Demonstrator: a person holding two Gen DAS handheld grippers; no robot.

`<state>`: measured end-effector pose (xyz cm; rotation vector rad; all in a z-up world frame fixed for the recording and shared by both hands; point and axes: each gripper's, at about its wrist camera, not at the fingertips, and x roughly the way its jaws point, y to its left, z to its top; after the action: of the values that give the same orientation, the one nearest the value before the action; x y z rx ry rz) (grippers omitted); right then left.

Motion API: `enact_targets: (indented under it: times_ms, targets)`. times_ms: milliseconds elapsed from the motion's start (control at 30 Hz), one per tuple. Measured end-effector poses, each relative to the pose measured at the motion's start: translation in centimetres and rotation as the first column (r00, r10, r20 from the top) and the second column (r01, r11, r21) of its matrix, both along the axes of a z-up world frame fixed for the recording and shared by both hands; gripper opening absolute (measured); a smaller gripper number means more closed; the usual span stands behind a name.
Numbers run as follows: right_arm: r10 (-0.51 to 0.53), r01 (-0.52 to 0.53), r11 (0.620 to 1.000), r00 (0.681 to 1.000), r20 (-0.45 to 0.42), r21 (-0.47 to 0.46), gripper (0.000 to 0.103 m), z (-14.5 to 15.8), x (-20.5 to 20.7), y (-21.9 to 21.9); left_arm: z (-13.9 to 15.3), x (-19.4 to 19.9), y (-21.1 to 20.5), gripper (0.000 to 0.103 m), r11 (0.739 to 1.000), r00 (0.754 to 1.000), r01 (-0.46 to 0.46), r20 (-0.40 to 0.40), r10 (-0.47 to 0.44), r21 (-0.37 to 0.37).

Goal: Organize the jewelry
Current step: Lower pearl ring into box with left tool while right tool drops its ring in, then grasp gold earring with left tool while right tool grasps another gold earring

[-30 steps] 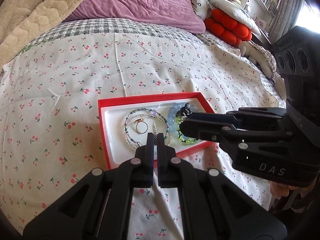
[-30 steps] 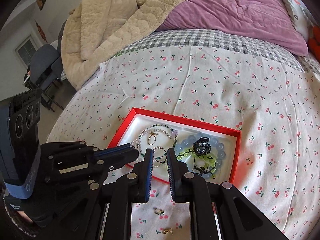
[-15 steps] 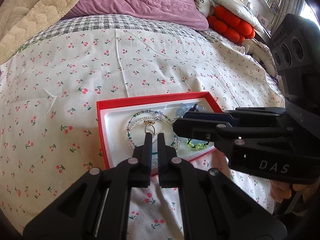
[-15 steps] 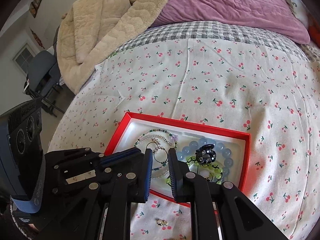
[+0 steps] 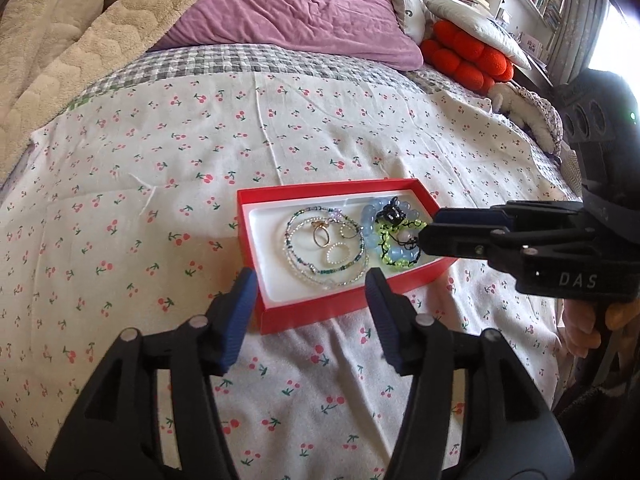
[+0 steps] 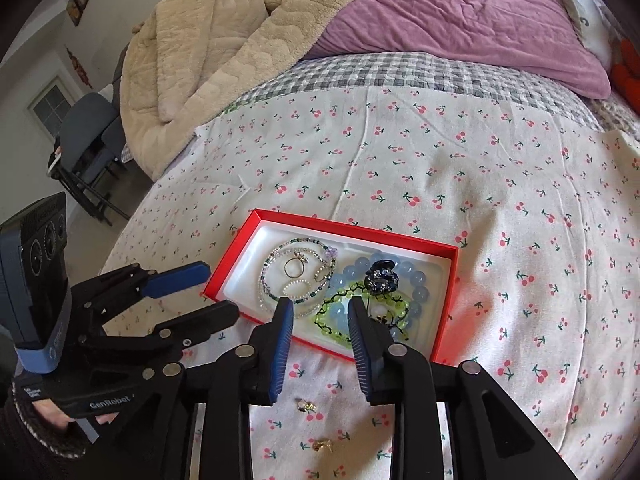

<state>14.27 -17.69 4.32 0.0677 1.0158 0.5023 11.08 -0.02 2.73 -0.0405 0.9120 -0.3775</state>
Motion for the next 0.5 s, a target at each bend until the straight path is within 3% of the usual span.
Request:
enact_targets:
  times_ms: [67, 133, 500]
  targets:
    - [-0.006, 0.006, 1.0, 1.0, 0.028, -0.005, 0.063, 0.3, -0.8, -0.5, 0.0, -0.5, 0.5, 0.072, 1.0, 1.0, -0.017, -0.006, 0.017, -0.004]
    - [0.003, -0.002, 1.0, 0.999, 0.048, -0.019, 0.063, 0.5, -1.5, -0.7, 0.0, -1.0, 1.1, 0.081, 0.999, 0.999, -0.034, -0.009, 0.034, -0.005]
    - [0.081, -0.07, 0.993, 0.991, 0.106, -0.096, 0.07, -0.8, -5.8, -0.8, -2.8, -3.9, 1.9, 0.087, 0.996, 0.995, -0.066, -0.07, 0.07, 0.061]
